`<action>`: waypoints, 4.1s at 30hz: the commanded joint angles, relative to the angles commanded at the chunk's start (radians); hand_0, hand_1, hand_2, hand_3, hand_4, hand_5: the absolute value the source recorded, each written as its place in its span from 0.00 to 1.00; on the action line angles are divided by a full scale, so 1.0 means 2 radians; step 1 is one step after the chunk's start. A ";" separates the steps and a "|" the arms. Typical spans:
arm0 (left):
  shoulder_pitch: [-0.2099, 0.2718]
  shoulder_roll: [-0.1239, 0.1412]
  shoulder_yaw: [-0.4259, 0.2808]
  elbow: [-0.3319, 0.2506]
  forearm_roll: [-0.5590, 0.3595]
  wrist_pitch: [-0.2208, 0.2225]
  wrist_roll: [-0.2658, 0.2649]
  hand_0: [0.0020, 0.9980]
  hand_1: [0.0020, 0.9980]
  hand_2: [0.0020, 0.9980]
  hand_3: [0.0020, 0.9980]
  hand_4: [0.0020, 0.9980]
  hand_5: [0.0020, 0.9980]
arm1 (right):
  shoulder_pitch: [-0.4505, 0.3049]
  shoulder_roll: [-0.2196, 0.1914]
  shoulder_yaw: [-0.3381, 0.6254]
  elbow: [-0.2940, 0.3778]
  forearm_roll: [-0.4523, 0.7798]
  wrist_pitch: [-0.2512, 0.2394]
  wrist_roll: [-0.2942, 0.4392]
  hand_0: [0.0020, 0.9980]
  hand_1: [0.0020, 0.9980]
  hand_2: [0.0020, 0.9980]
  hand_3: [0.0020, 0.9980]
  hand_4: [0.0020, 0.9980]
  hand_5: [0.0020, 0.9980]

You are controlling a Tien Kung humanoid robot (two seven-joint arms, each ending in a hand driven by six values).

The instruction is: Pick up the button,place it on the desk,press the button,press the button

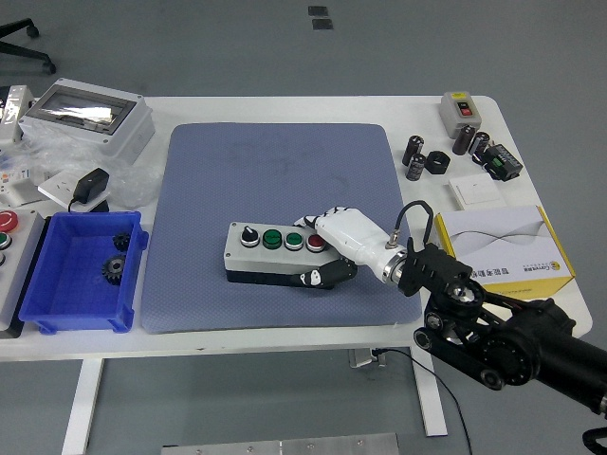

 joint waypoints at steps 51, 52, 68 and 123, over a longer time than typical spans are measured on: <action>-0.001 0.003 -0.004 -0.001 0.005 -0.016 0.006 0.58 0.50 0.48 0.56 0.03 0.00 | 0.042 -0.073 -0.038 0.080 0.083 0.059 -0.012 0.90 0.84 0.91 1.00 0.75 0.08; -0.001 0.003 -0.004 -0.001 0.005 -0.017 0.007 0.58 0.50 0.48 0.56 0.03 0.00 | 0.043 -0.075 -0.038 0.082 0.085 0.062 -0.011 0.90 0.84 0.91 1.00 0.75 0.08; 0.002 0.001 -0.004 -0.001 0.003 -0.022 0.010 0.57 0.49 0.48 0.56 0.00 0.00 | 0.017 -0.159 0.041 0.184 0.136 0.132 -0.023 0.94 0.86 1.00 1.00 0.78 0.16; 0.001 0.001 -0.002 -0.003 -0.004 -0.023 0.016 0.58 0.50 0.48 0.57 0.00 0.00 | 0.084 -0.150 0.021 0.207 0.236 0.271 -0.140 0.00 0.12 0.19 0.83 0.15 0.07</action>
